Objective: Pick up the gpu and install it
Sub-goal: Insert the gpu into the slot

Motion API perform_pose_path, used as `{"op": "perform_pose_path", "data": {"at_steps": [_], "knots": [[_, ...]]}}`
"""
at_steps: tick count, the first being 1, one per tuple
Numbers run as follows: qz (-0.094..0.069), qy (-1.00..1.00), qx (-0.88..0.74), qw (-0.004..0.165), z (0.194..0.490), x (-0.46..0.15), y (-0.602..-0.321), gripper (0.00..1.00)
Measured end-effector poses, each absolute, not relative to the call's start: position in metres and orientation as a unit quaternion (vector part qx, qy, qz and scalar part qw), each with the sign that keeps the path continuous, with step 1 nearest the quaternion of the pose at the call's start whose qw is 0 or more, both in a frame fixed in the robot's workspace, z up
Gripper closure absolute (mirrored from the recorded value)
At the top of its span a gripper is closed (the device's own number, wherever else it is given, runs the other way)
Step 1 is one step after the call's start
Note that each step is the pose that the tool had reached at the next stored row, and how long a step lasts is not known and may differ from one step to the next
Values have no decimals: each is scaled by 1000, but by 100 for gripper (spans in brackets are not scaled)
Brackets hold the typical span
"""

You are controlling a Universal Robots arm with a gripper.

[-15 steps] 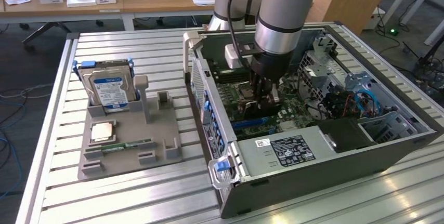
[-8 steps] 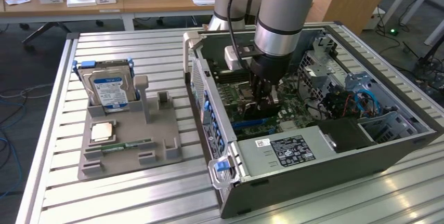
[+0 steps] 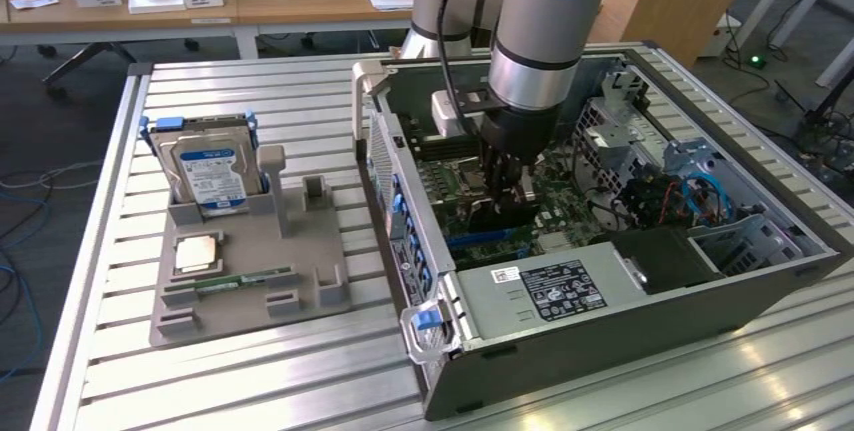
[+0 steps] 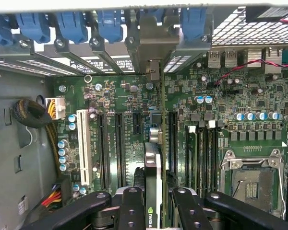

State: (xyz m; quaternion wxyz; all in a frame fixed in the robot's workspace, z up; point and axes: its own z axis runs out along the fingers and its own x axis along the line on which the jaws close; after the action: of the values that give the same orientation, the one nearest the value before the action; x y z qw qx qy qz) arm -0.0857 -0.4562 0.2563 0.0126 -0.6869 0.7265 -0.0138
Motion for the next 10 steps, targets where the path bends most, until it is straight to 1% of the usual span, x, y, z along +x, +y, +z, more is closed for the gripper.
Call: {"op": "perform_pose_path", "data": {"at_steps": [10], "knots": [[-14,727,-687,13,255,-86,-456,73]]}}
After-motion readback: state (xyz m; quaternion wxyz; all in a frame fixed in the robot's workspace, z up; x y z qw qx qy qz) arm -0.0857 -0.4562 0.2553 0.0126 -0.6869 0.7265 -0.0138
